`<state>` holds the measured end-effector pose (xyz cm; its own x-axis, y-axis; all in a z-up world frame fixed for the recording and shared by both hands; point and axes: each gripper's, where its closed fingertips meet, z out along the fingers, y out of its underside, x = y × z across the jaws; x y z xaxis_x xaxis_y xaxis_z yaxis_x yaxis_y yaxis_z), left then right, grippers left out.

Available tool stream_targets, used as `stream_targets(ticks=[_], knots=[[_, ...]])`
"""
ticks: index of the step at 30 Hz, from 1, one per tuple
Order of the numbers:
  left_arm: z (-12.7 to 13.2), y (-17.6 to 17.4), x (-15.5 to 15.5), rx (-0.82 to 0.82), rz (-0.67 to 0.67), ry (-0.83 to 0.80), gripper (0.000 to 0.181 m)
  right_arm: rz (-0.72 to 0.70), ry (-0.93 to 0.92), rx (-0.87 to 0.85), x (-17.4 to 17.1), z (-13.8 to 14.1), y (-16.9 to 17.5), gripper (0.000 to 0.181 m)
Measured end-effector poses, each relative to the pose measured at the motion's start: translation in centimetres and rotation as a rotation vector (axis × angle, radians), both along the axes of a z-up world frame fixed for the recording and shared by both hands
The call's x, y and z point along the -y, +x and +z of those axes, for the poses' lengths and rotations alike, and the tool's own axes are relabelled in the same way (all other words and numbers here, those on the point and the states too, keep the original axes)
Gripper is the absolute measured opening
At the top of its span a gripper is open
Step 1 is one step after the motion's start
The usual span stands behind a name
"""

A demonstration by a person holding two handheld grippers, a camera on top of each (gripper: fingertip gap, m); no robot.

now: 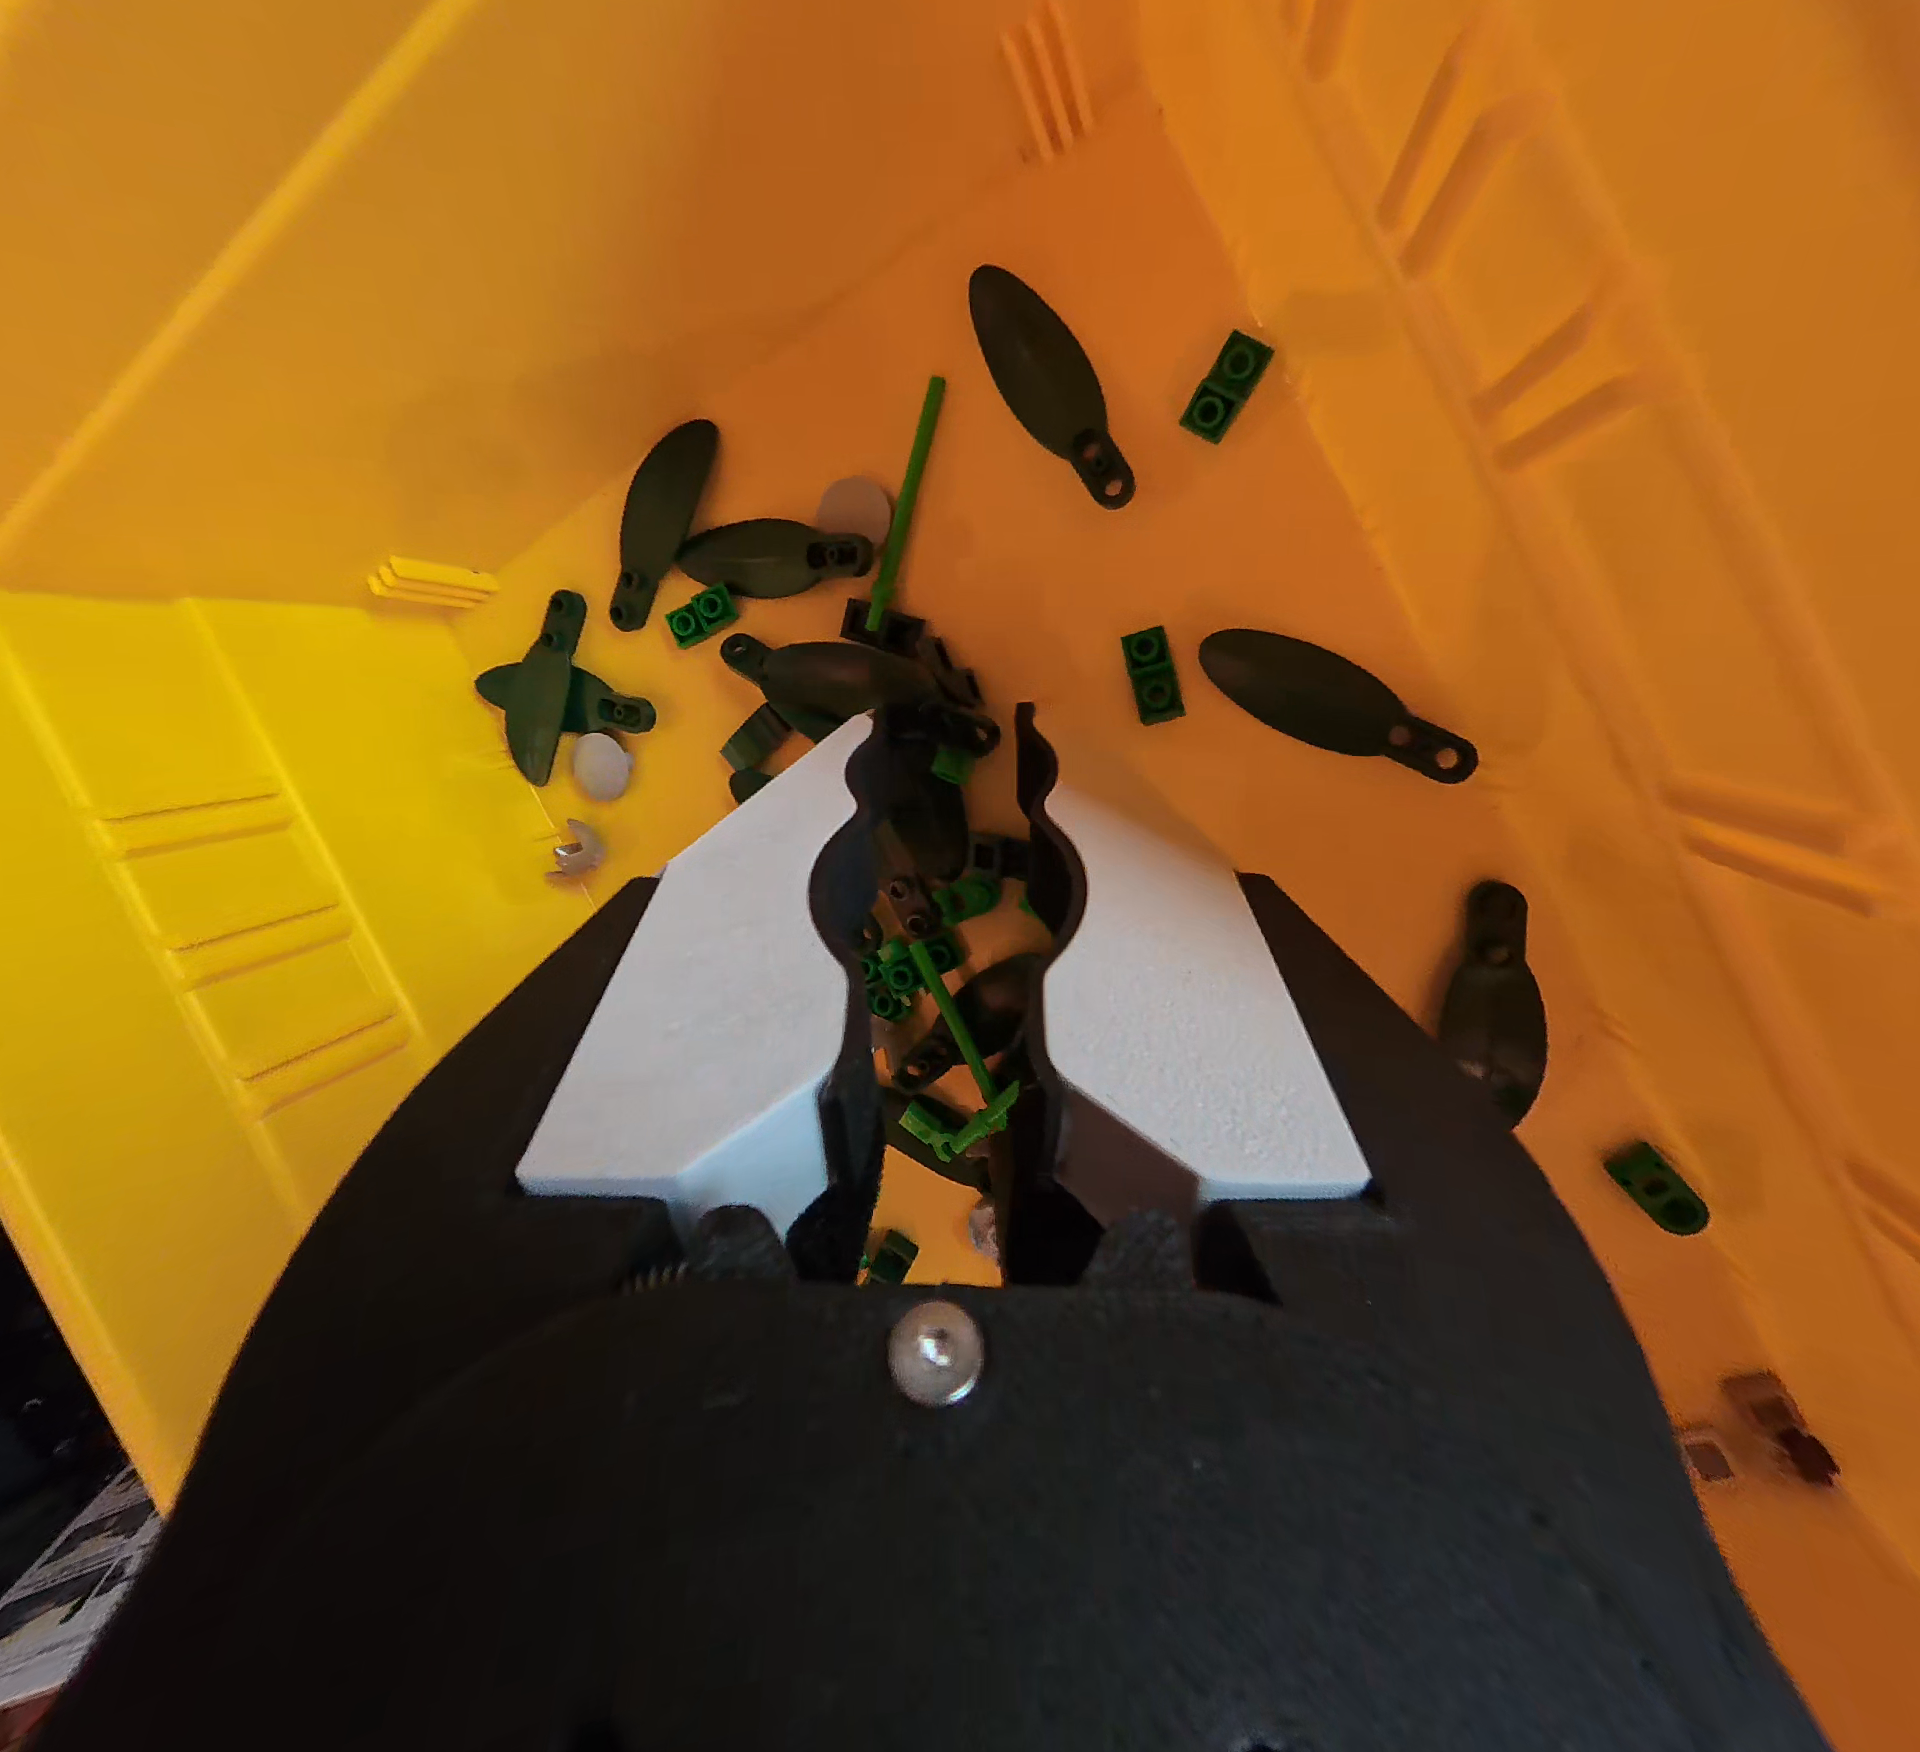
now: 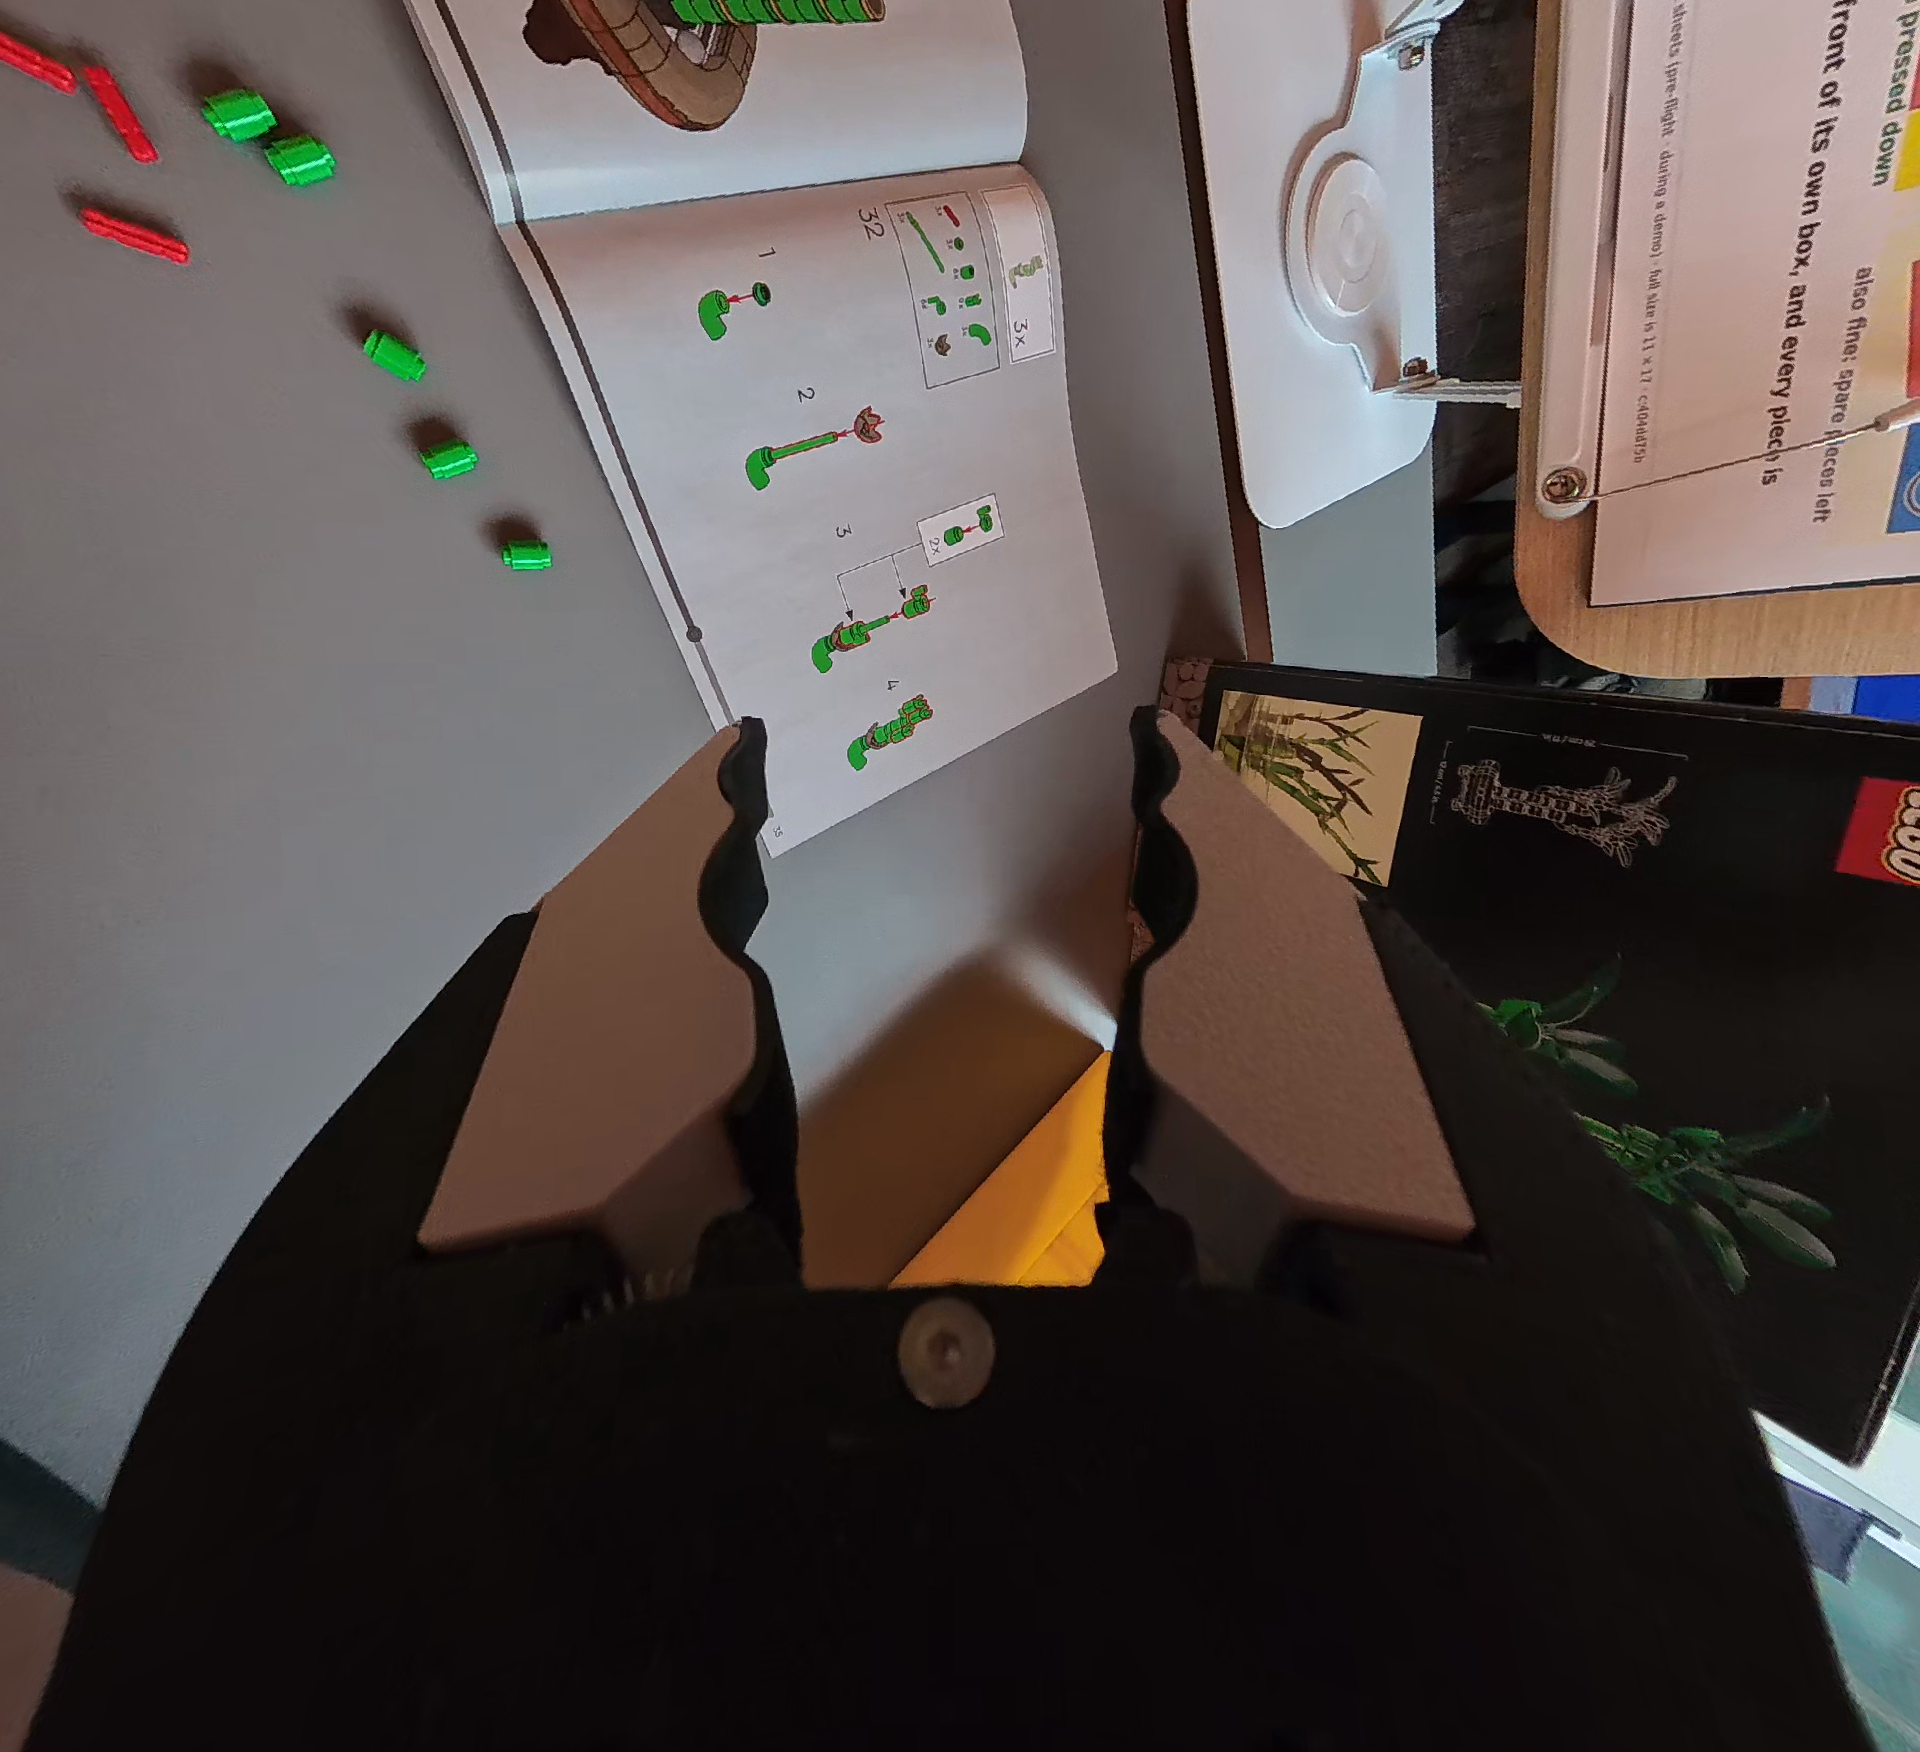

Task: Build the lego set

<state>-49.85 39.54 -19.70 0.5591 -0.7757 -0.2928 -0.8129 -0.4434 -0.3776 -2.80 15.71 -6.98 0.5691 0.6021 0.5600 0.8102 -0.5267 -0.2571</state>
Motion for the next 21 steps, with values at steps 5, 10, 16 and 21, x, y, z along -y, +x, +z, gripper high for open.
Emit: stream_targets(ticks=[5,10,16,21], knots=[[0.0,-0.1,-0.1,-0.019,0.000,0.016,0.018,-0.002,0.010,-0.006,0.1,0.3,0.1,0.071],[0.2,-0.3,-0.2,-0.030,0.003,0.023,0.012,-0.004,0.004,-0.005,0.0,0.1,0.3,0.071],[0.6,-0.3,-0.2,-0.019,0.013,0.032,0.011,-0.001,0.004,-0.003,0.1,0.2,0.2,0.071],[1.3,-0.5,-0.3,-0.014,0.025,0.046,0.011,0.000,0.000,-0.002,0.1,0.1,0.1,0.071]])
